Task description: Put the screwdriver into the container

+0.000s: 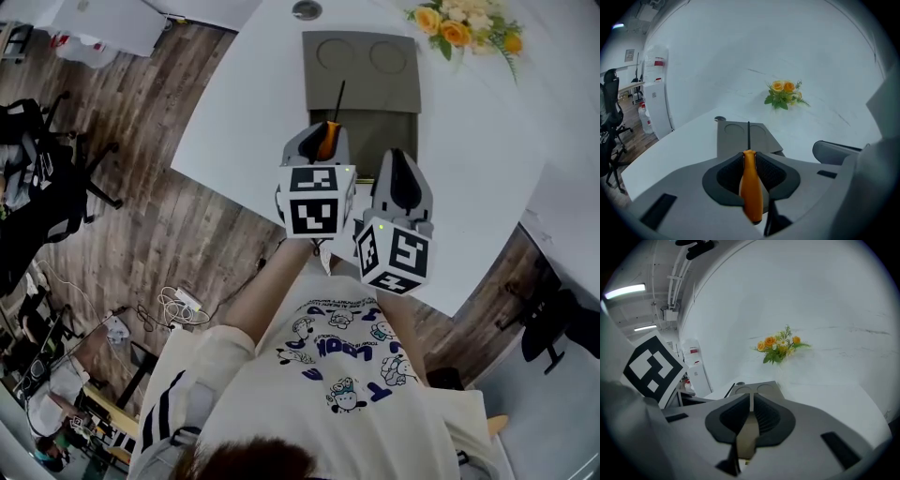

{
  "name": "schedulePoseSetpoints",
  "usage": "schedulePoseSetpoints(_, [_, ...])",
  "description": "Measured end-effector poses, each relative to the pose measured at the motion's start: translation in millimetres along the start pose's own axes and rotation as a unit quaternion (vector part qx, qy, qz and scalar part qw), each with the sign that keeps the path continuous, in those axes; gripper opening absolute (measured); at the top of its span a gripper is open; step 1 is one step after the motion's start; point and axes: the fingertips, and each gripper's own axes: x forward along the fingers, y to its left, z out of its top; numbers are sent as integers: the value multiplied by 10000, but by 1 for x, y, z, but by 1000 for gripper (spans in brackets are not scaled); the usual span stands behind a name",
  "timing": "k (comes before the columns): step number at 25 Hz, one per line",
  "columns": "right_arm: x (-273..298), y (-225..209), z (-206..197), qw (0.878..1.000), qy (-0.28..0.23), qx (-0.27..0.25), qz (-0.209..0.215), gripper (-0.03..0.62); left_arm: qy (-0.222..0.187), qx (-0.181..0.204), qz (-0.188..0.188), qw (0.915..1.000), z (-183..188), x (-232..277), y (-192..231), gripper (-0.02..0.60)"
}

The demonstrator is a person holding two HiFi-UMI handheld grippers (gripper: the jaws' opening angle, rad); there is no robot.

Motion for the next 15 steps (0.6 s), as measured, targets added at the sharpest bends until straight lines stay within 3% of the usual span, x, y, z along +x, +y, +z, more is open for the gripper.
schedulePoseSetpoints(15, [-4, -47, -18, 9985, 148, 353, -385, 43, 425, 419, -348, 9976, -21, 28, -41, 91])
